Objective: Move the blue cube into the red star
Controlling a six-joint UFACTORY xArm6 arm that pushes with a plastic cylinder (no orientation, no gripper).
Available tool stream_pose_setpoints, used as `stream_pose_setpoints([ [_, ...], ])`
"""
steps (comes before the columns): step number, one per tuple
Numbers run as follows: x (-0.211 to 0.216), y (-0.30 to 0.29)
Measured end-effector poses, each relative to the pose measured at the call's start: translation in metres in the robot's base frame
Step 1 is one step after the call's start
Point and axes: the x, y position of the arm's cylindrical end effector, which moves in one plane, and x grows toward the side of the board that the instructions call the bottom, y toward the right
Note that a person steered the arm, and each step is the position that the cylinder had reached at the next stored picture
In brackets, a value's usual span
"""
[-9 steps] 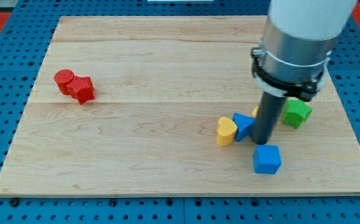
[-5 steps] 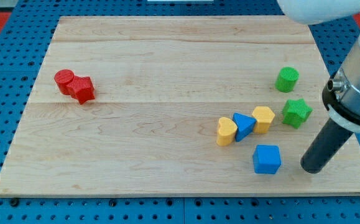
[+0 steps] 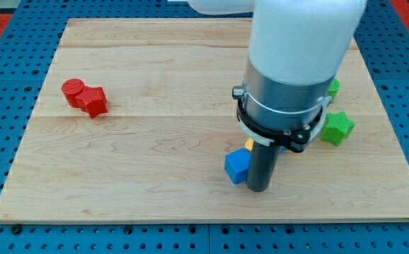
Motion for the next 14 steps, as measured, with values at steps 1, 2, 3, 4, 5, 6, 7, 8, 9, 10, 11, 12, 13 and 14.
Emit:
stream_pose_setpoints([
  [1,-0.012,-0.002],
  [2,-0.023,-0.011],
  [3,-0.035,-0.036],
  [4,-0.043,-0.066],
  [5,-0.054,-0.089],
  [6,-0.074,-0.093],
  [7,-0.095,-0.097],
  [8,-0.114,-0.103],
  [9,-0.137,-0.105],
  [10,-0.171,-0.105],
  [11,-0.186,-0.112],
  [12,-0.187,-0.112],
  [13,-0.185,-0.111],
  [14,-0.175,-0.114],
])
